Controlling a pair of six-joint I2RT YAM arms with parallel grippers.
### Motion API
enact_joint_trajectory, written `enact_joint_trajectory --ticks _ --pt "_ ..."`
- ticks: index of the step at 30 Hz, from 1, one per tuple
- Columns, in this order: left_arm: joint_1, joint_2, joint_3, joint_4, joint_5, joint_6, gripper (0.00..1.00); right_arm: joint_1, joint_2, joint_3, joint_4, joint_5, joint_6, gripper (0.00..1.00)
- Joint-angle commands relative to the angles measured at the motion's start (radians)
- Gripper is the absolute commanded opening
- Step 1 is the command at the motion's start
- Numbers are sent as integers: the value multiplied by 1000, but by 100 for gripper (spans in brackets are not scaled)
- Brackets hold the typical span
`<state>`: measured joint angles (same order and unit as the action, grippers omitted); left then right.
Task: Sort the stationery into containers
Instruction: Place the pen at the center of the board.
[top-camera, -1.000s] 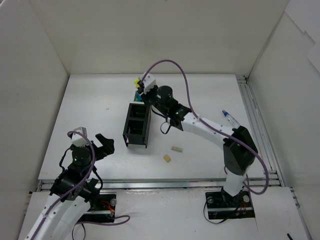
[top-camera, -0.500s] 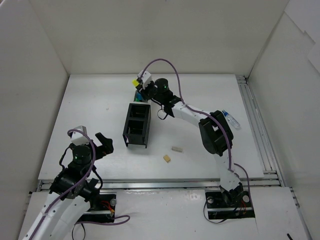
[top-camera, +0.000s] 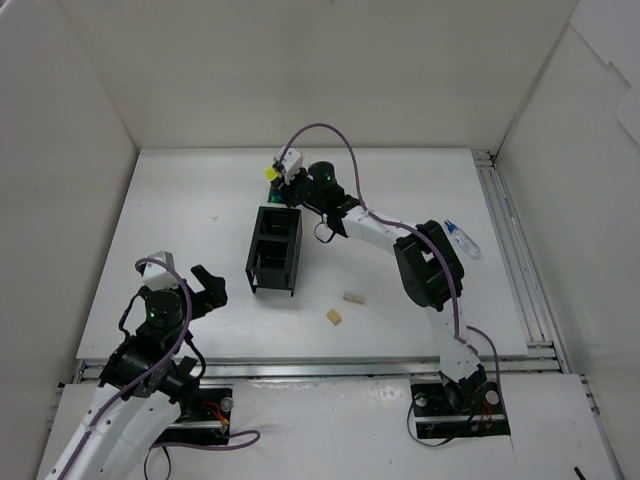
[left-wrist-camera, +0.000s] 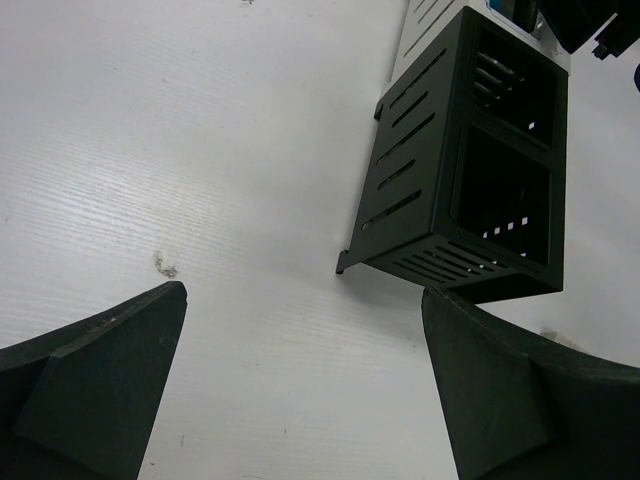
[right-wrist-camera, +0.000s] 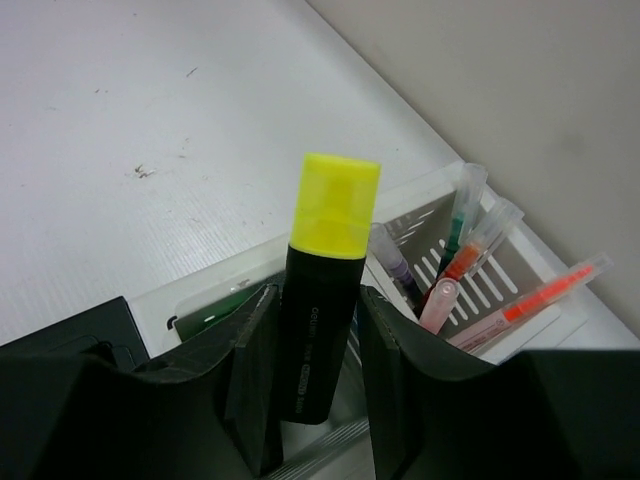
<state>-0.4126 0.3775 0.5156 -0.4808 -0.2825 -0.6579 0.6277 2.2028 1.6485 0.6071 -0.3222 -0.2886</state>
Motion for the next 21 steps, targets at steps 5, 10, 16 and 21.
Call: enact_joint_trajectory --ticks 5,10,16,21 --pt "-5 35 69 77 -1 27 99 -5 -144 -30 95 8 17 53" --pt "-5 43 78 96 9 30 99 1 -207 -76 95 -2 14 61" --pt "-5 52 87 117 37 37 99 56 -345 -159 94 55 -60 85" --pt "-5 83 112 105 63 43 100 64 -498 -298 94 89 6 98"
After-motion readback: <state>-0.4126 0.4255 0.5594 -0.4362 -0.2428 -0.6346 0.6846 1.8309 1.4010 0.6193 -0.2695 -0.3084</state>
